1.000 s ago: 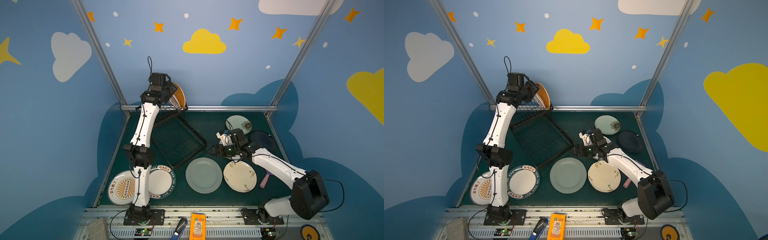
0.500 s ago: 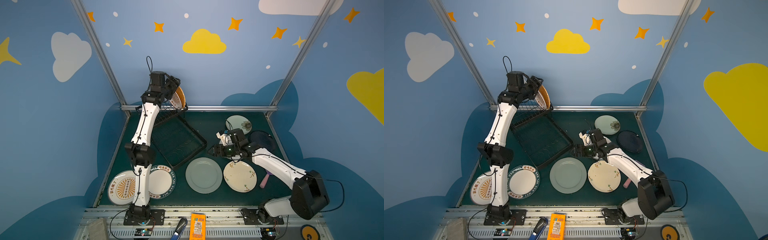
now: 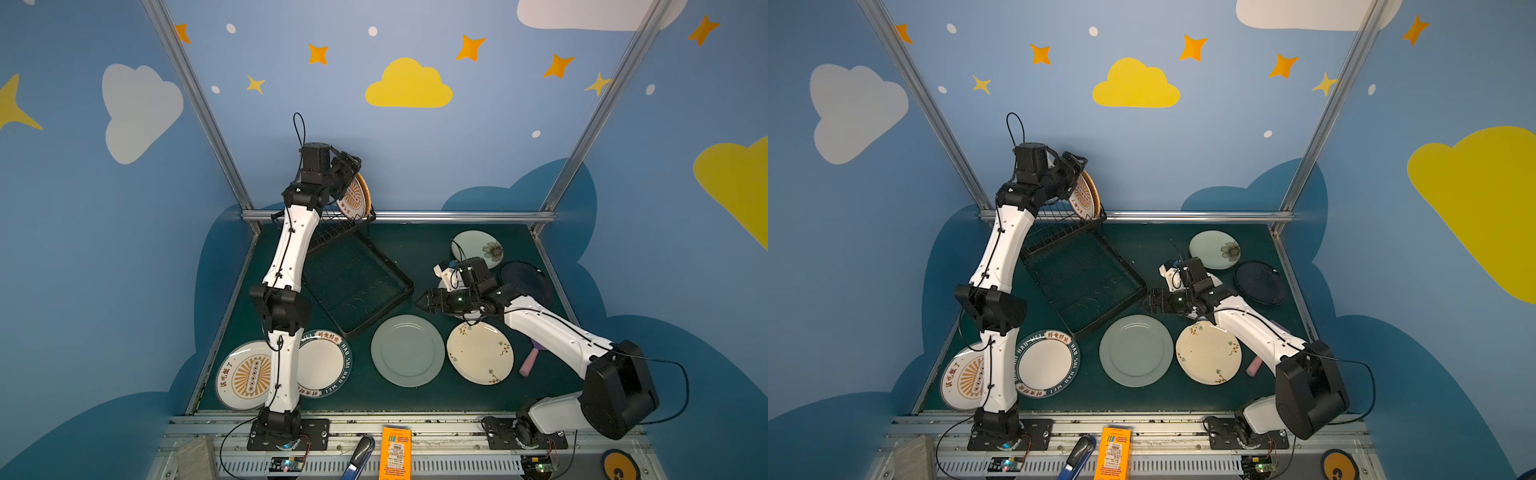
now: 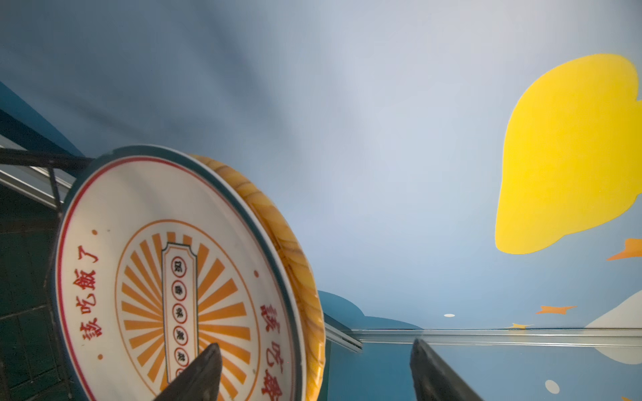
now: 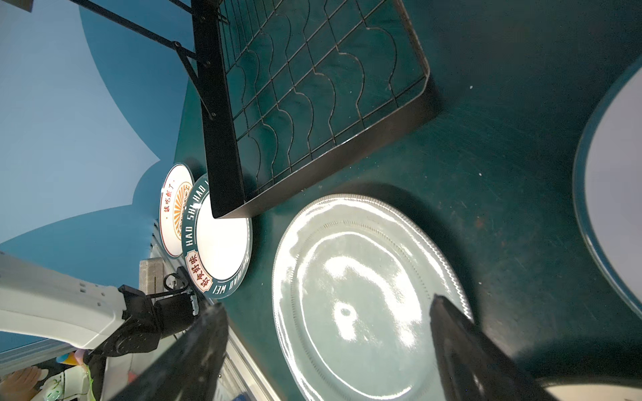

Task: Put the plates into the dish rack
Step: 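Open the left gripper and withdraw it while the right reaches the pale green plate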

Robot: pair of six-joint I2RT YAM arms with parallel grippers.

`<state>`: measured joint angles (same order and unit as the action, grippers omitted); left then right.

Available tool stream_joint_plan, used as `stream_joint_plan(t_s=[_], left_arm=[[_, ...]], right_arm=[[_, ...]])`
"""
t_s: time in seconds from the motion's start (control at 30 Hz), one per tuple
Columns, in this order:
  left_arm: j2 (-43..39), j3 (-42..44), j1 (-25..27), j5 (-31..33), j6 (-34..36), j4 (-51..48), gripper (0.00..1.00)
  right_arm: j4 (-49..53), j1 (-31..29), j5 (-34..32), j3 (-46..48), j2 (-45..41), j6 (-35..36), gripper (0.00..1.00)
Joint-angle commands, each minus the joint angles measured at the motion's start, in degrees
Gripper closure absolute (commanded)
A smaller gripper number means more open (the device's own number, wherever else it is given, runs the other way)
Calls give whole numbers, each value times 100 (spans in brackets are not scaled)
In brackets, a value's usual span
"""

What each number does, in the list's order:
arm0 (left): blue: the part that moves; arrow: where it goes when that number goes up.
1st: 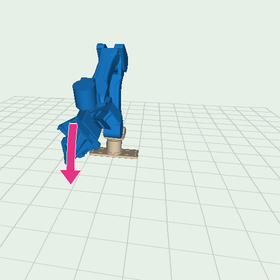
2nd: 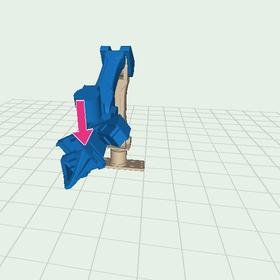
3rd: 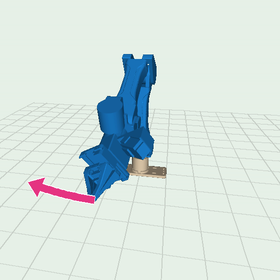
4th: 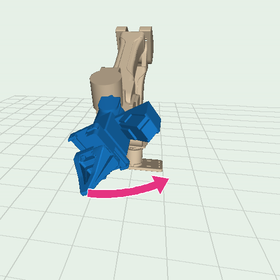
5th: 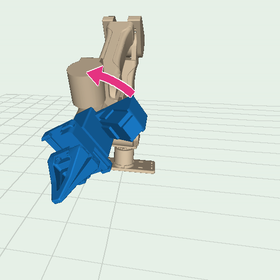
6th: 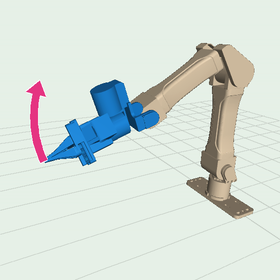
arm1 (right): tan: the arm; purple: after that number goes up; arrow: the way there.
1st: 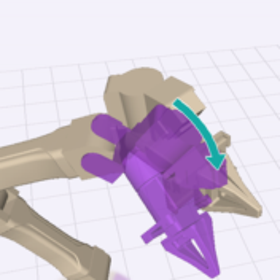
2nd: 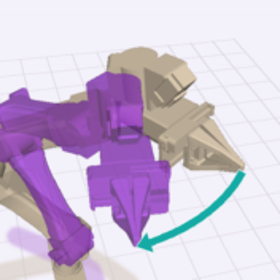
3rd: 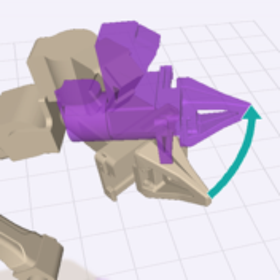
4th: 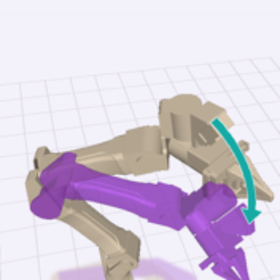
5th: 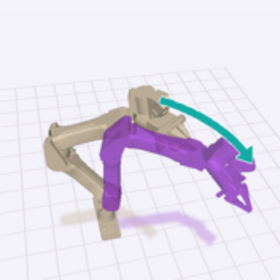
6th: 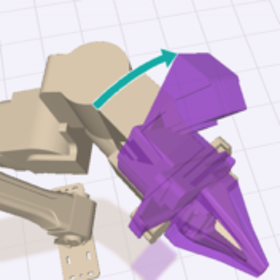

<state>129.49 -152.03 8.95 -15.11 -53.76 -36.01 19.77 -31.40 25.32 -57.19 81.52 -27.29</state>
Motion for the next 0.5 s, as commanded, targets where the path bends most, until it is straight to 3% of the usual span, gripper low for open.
stream_joint_plan(t_s=[0.0,0.3,0.47], left_arm=[[-435,-134,-47,43,206,-240,16],[-1179,262,-102,-224,565,-747,14],[-2392,1811,-104,-381,820,-345,12]], right_arm=[[295,55,-1,-149,-201,-43,11],[828,89,1,-2,-432,171,11],[887,125,304,339,-497,110,11]])
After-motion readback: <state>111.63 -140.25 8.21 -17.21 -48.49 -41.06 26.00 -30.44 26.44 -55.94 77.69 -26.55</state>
